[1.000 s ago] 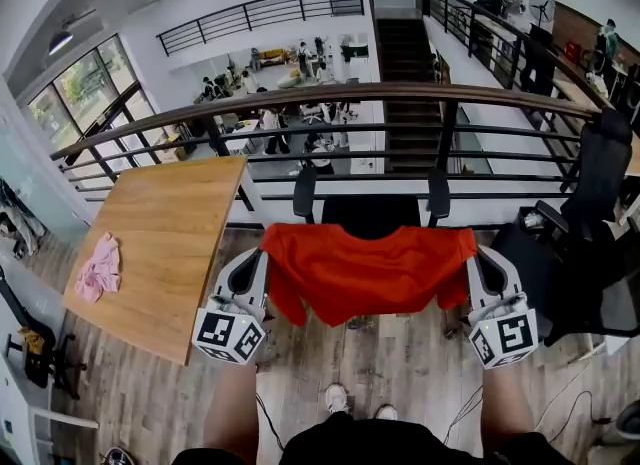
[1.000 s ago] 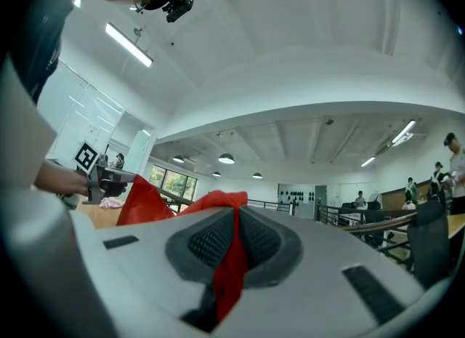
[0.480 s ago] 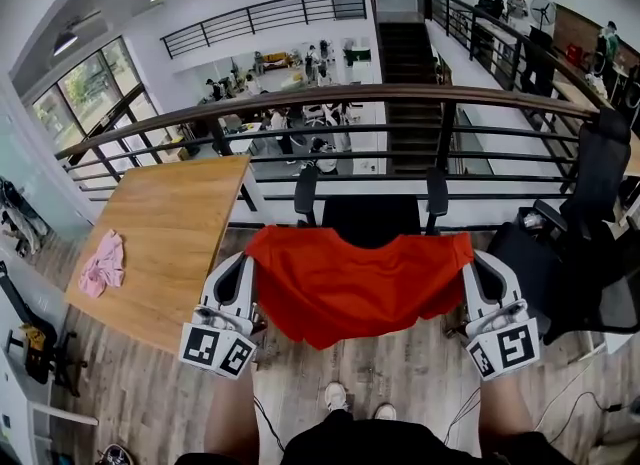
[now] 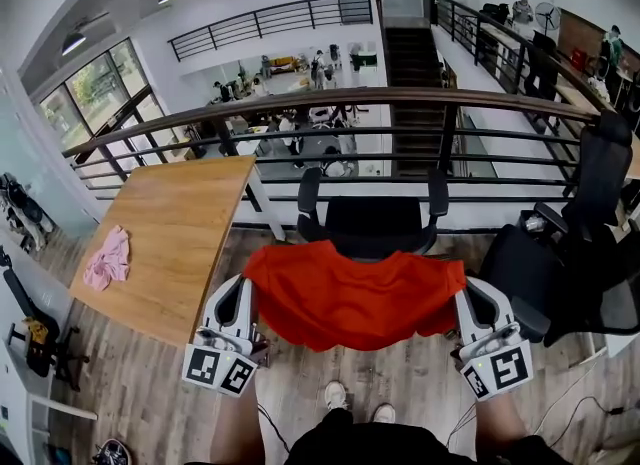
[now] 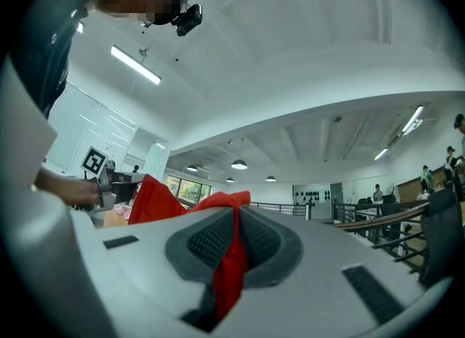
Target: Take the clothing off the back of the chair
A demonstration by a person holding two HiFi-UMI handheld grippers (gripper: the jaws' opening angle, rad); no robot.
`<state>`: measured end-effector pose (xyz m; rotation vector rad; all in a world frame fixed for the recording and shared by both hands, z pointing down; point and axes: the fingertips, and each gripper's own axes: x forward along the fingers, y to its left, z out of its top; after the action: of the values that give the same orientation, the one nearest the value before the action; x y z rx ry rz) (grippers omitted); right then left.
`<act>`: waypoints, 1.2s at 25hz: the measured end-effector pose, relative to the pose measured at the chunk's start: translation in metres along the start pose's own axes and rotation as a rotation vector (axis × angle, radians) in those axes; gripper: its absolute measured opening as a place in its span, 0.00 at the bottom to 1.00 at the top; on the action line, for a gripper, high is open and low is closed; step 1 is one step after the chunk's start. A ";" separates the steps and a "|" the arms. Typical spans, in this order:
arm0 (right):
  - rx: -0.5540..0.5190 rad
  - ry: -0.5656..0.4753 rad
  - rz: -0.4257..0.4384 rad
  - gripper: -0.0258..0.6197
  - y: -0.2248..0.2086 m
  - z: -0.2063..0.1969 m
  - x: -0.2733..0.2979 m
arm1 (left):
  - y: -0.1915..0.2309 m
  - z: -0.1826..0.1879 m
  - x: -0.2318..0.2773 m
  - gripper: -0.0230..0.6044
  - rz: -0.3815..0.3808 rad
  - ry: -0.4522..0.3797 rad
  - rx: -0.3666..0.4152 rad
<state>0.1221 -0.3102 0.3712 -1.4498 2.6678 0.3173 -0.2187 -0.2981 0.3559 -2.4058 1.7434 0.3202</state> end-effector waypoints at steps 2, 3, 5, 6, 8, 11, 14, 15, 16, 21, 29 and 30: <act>0.000 0.000 0.012 0.07 0.005 -0.002 -0.006 | -0.004 -0.004 -0.010 0.06 0.006 0.006 -0.003; 0.002 0.002 0.016 0.07 0.006 -0.003 -0.009 | -0.007 -0.007 -0.014 0.06 0.009 0.013 -0.005; 0.011 0.011 0.023 0.07 0.009 -0.009 -0.013 | -0.010 -0.016 -0.020 0.06 0.016 0.034 -0.014; 0.017 0.019 0.026 0.07 0.010 -0.014 -0.015 | -0.012 -0.022 -0.024 0.06 0.020 0.047 -0.019; 0.033 0.041 0.032 0.07 0.014 -0.024 -0.019 | -0.015 -0.035 -0.030 0.06 0.025 0.075 -0.030; 0.052 0.073 0.040 0.07 0.021 -0.040 -0.025 | -0.018 -0.056 -0.039 0.07 0.028 0.116 -0.047; 0.065 0.097 0.046 0.07 0.027 -0.055 -0.030 | -0.020 -0.077 -0.048 0.07 0.035 0.146 -0.074; 0.067 0.107 0.048 0.07 0.029 -0.060 -0.030 | -0.021 -0.083 -0.051 0.07 0.038 0.157 -0.083; 0.069 0.117 0.050 0.07 0.030 -0.065 -0.031 | -0.023 -0.090 -0.053 0.07 0.040 0.169 -0.089; 0.072 0.160 0.055 0.07 0.032 -0.087 -0.037 | -0.033 -0.117 -0.064 0.07 0.044 0.221 -0.091; 0.046 0.183 0.071 0.07 0.036 -0.099 -0.032 | -0.040 -0.135 -0.064 0.07 0.039 0.247 -0.084; 0.041 0.183 0.073 0.07 0.037 -0.099 -0.031 | -0.040 -0.135 -0.063 0.07 0.038 0.247 -0.082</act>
<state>0.1101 -0.2877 0.4784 -1.4373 2.8571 0.1406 -0.1886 -0.2610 0.5028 -2.5668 1.9132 0.1029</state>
